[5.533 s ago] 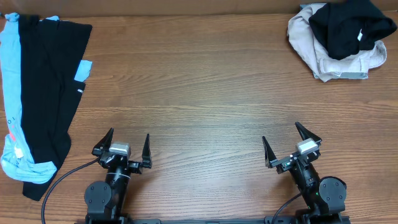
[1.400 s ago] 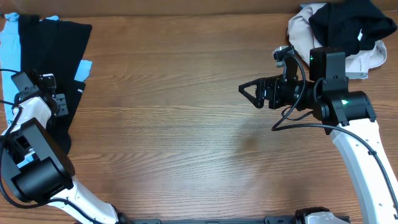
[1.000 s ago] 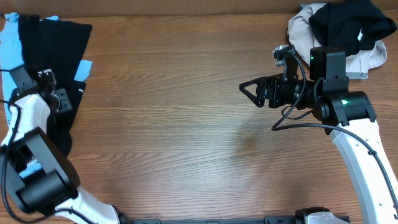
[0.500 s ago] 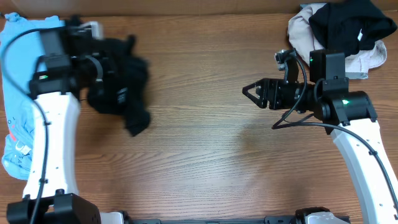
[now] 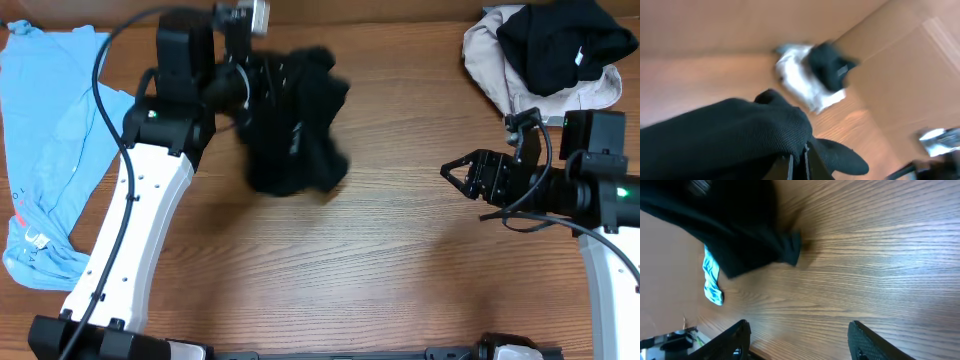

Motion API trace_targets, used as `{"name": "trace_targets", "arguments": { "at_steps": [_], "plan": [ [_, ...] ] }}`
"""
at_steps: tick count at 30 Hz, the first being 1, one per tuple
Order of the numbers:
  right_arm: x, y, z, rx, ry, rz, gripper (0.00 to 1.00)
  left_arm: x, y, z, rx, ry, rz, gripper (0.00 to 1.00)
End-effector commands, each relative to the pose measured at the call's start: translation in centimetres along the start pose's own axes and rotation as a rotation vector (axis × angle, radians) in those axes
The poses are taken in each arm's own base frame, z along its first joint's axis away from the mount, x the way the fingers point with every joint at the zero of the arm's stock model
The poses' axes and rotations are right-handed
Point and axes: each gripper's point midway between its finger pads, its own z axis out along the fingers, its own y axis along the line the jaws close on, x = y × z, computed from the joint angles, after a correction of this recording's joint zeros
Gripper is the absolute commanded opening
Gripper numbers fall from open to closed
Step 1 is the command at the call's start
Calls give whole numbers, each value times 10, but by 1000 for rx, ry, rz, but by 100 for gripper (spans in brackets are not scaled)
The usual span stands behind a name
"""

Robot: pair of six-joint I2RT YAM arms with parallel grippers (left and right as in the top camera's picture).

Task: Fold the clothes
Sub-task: 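Lift the black shirt with the left gripper and drag it to center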

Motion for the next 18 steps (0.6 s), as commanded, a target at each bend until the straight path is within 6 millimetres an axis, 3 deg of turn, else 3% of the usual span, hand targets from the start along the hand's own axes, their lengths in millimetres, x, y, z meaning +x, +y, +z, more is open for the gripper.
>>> {"name": "trace_targets", "arguments": {
  "at_steps": [1,5,7,9,12,15,18],
  "plan": [
    [-6,11,-13,-6,-50,-84,67,-41,-85,-25,215,-64,26,4],
    [-5,14,-16,-7,-62,-94,67,-52,-134,-43,325,-68,102,4],
    [-5,14,-16,-8,-62,-97,67,-52,-139,-47,333,-59,110,4],
    [-5,14,-16,-7,-62,-98,68,-49,-131,-47,311,-46,114,4],
    [-6,14,-16,-8,-66,-105,67,-35,-102,-45,216,5,114,4],
    [-7,13,-16,-7,-66,-105,68,-13,-47,-45,-29,75,110,4],
    [-6,12,-13,-8,-58,-101,68,8,16,-59,-334,156,109,4]
  ]
}}
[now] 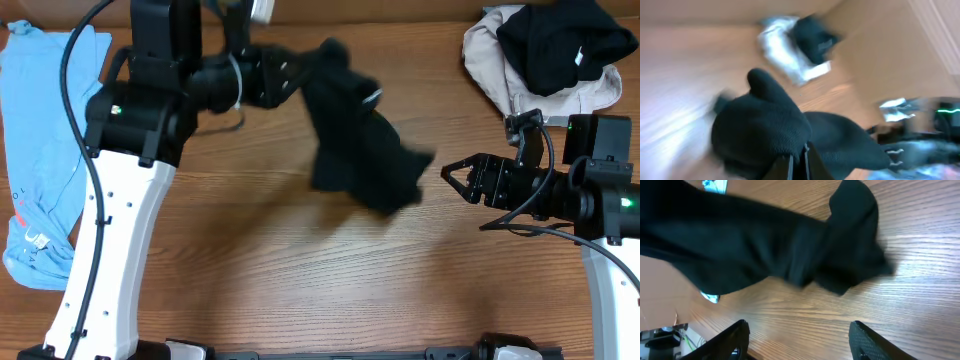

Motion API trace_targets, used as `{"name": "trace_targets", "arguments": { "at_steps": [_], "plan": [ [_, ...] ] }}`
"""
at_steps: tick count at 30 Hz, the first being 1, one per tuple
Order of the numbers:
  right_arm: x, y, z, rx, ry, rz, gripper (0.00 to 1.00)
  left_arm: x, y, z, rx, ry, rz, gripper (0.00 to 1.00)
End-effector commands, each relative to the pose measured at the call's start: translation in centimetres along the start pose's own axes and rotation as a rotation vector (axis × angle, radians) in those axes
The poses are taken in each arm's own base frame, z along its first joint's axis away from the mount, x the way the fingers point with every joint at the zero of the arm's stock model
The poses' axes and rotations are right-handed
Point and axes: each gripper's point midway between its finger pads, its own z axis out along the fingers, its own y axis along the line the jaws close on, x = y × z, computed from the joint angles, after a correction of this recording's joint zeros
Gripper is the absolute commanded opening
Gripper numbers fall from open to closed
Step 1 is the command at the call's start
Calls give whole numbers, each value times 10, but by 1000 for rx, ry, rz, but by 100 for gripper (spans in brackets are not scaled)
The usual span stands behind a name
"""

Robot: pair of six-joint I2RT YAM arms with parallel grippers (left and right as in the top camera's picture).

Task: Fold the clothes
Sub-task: 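Lift the black shirt with the left gripper and drag it to center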

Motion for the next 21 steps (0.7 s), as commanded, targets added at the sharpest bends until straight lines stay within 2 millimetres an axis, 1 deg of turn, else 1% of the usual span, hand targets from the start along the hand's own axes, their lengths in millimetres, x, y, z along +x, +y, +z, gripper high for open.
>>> {"name": "trace_targets", "arguments": {
  "at_steps": [1,4,5,7,8,9,11,14,15,18,21],
  "plan": [
    [-6,6,-4,-6,-22,-35,68,-1,69,-16,-372,-6,115,4],
    [-4,8,6,-18,8,-44,67,14,112,-31,-612,60,87,4],
    [-3,9,11,-25,24,-51,67,18,123,-35,-673,77,80,8],
    [1,14,25,-43,67,-70,67,22,136,-38,-738,102,68,19],
    [3,17,32,-51,90,-79,67,23,140,-38,-754,102,48,28],
    [4,21,39,-60,109,-86,67,23,144,-38,-766,93,12,40],
    [6,26,54,-63,142,-103,66,23,153,-41,-782,67,-73,67],
    [4,23,73,-8,155,-108,67,25,157,-38,-747,71,-137,95],
    [2,22,78,10,151,-116,67,27,157,-37,-732,80,-149,100],
    [-3,17,93,58,144,-148,67,36,160,-32,-711,124,-178,100],
    [-7,2,108,132,150,-137,68,50,158,-20,-663,195,-198,100]
  ]
}}
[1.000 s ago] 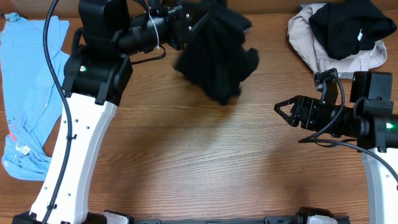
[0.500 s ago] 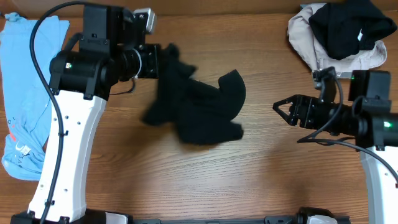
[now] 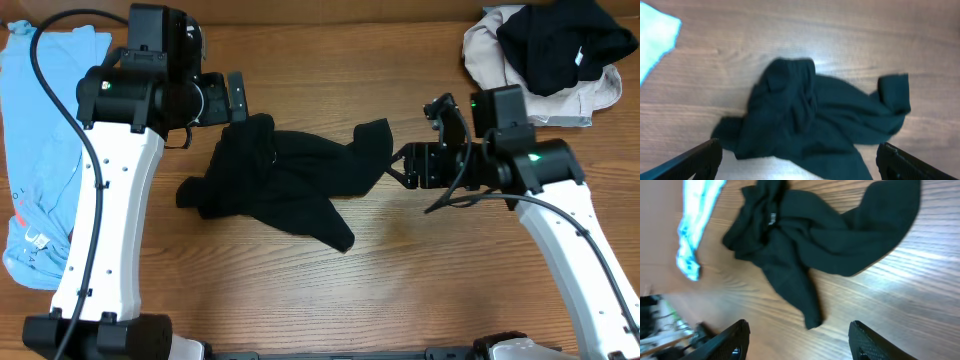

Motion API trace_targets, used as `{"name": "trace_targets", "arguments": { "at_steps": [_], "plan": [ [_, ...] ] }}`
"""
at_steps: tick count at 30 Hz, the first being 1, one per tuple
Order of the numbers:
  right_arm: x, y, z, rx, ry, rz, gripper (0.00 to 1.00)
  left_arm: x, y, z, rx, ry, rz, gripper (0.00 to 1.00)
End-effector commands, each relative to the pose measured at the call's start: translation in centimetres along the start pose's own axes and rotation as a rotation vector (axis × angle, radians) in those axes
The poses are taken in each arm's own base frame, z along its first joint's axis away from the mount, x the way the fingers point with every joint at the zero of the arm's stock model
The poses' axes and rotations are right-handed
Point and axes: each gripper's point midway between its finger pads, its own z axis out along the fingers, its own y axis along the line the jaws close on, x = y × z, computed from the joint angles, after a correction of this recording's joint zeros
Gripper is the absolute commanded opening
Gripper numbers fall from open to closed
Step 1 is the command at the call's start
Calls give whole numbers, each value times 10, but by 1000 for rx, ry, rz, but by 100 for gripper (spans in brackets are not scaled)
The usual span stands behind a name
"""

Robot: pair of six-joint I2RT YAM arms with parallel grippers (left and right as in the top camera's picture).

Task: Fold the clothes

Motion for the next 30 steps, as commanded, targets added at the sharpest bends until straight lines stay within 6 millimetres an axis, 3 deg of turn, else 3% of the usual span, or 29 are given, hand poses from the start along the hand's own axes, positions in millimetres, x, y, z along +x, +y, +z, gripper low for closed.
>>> {"name": "trace_targets", "arguments": {
  "at_steps": [1,8,18,25,30],
  "plan": [
    [-6,-22,14,112,5,30,68,10,-16,14,72,81,7,100],
    [-10,-35,36,120,35,46,69,50,-24,74,29,313,66,99],
    [-13,-47,35,179,19,45,69,91,6,147,-133,549,74,71],
    [-15,-47,35,178,11,42,69,116,9,185,-169,654,132,39],
    [-16,-46,35,177,8,40,69,114,8,195,-194,632,163,38]
  ]
}}
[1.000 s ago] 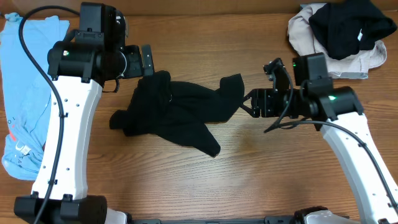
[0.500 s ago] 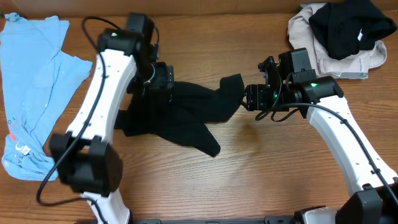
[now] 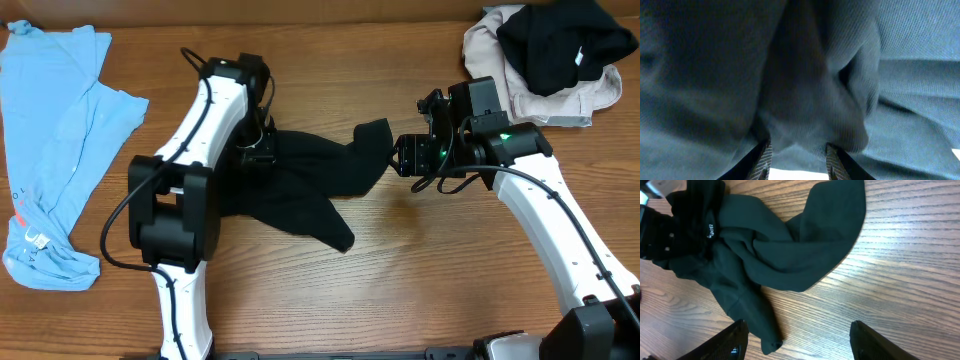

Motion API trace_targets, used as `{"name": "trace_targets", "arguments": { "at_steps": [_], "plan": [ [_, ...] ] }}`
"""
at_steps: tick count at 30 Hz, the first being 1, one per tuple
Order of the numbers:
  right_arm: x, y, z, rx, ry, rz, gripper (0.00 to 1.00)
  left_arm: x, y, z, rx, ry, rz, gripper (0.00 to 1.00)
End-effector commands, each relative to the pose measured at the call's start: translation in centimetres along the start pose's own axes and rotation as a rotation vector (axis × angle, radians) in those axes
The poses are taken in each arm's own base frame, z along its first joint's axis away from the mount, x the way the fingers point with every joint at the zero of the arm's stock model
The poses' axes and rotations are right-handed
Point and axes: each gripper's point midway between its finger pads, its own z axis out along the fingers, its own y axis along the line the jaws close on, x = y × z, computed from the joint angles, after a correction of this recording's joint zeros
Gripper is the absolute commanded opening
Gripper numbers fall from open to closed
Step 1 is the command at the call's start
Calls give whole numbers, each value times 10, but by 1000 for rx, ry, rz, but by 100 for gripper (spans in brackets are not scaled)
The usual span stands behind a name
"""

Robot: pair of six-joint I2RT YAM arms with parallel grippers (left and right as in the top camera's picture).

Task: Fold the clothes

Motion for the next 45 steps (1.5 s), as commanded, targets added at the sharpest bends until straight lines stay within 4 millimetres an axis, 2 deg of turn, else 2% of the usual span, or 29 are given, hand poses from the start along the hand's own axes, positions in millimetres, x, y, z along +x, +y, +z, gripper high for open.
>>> {"name": "trace_targets", "arguments": {
  "at_steps": [1,12,13,15,16,20,22,24,29,31,33,38,45],
  "plan": [
    [-6,1,-3,6,-23,-4,69,-4,-2,2,-33,-22,29,39],
    [-9,1,-3,3,-36,-10,69,-25,-25,6,-18,-115,94,56],
    [-9,1,-3,3,-37,-10,69,-27,-27,7,-16,-122,98,48],
    [-9,1,-3,3,-37,-10,69,-29,-29,8,-16,-129,102,10],
    [-9,1,-3,3,-37,-10,69,-29,-30,8,-15,-131,102,4],
    [-10,2,-3,2,-40,-11,69,-32,-23,-6,-37,-144,92,4],
    [-12,2,-3,0,-49,-14,68,-36,-17,-27,-40,-157,76,4],
    [-16,3,-3,-4,-64,-21,68,-42,-10,-59,-40,-198,58,4],
    [-23,10,-2,-20,-95,-46,67,-55,-8,-174,9,-438,36,4],
    [-25,14,-2,-27,-104,-58,67,-50,-9,-217,31,-546,37,4],
    [-27,20,-1,-46,-112,-71,67,-40,-10,-252,50,-633,39,4],
    [-30,31,0,-72,-128,-98,67,-12,-23,-314,169,-800,64,4],
    [-25,39,1,-96,-109,-106,65,44,-23,-376,244,-960,83,4]
  ]
}}
